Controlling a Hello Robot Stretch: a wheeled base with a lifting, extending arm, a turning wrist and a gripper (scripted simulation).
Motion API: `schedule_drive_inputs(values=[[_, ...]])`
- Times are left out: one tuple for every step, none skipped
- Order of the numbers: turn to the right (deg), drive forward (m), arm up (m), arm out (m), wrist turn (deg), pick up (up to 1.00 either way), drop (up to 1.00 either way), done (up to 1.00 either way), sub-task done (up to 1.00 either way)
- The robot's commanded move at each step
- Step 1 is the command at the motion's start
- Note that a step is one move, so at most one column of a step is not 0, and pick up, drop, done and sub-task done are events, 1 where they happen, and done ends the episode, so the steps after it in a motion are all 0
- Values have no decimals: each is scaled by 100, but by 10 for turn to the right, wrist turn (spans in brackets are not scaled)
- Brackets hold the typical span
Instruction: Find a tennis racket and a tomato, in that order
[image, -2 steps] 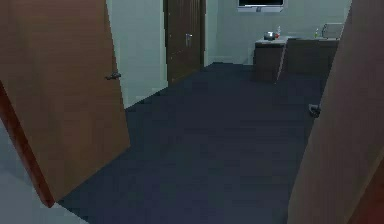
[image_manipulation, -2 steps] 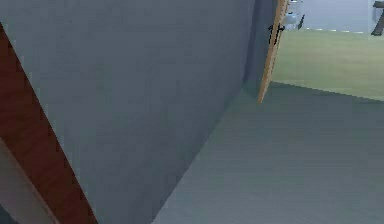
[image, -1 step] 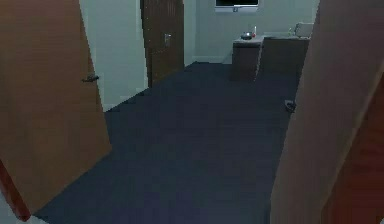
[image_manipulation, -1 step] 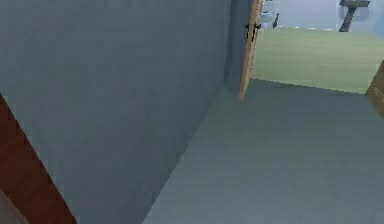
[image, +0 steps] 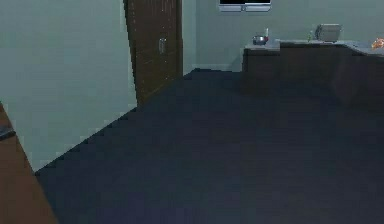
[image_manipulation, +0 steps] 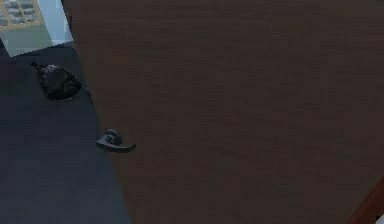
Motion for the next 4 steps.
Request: schedule_drive_inputs(values=[[90, 0, 0, 0, 0, 0, 0, 0, 0], [0, 15, 0, 0, 0, 0, 0, 0, 0], [90, 0, 0, 0, 0, 0, 0, 0, 0], [0, 55, 0, 0, 0, 0, 0, 0, 0]])
